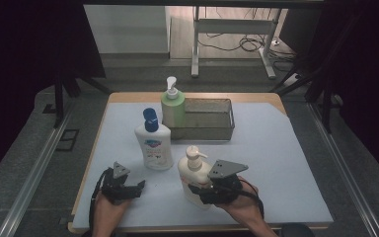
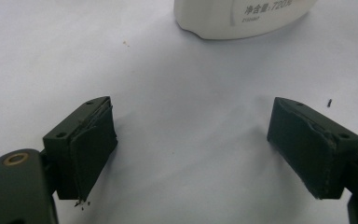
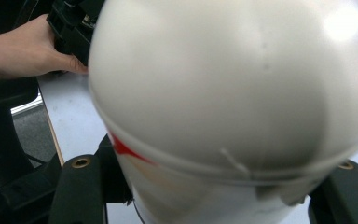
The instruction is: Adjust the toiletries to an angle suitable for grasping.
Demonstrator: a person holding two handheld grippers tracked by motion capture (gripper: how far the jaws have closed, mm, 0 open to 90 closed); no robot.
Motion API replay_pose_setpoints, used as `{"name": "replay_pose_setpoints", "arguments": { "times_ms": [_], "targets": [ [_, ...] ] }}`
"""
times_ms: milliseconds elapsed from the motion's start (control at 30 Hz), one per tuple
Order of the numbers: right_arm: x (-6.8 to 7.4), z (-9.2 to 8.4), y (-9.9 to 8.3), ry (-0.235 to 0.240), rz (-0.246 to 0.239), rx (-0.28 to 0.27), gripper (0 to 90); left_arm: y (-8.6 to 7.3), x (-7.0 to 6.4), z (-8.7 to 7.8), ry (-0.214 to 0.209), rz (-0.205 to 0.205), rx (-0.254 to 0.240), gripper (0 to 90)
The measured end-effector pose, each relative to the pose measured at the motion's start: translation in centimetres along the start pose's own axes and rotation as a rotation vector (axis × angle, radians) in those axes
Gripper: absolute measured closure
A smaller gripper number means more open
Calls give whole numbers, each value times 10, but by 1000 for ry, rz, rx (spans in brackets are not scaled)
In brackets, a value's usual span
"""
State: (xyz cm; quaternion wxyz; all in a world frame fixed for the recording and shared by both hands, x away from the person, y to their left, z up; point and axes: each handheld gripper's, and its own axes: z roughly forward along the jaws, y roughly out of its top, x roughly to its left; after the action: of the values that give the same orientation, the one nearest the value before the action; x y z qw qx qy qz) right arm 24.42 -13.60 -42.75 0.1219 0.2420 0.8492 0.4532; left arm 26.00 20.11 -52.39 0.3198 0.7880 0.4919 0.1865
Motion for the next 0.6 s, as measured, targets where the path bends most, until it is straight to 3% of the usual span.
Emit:
{"name": "replay_pose_setpoints", "arguments": {
  "times_ms": [467, 600],
  "targets": [
    [-18, -10, 9, -14, 34, 10, 369, 0, 0, 0, 0, 2, 2, 148],
    [-28, -13, 13, -23, 66, 4, 369, 0, 0, 0, -1, 1, 2, 149]
  ]
}}
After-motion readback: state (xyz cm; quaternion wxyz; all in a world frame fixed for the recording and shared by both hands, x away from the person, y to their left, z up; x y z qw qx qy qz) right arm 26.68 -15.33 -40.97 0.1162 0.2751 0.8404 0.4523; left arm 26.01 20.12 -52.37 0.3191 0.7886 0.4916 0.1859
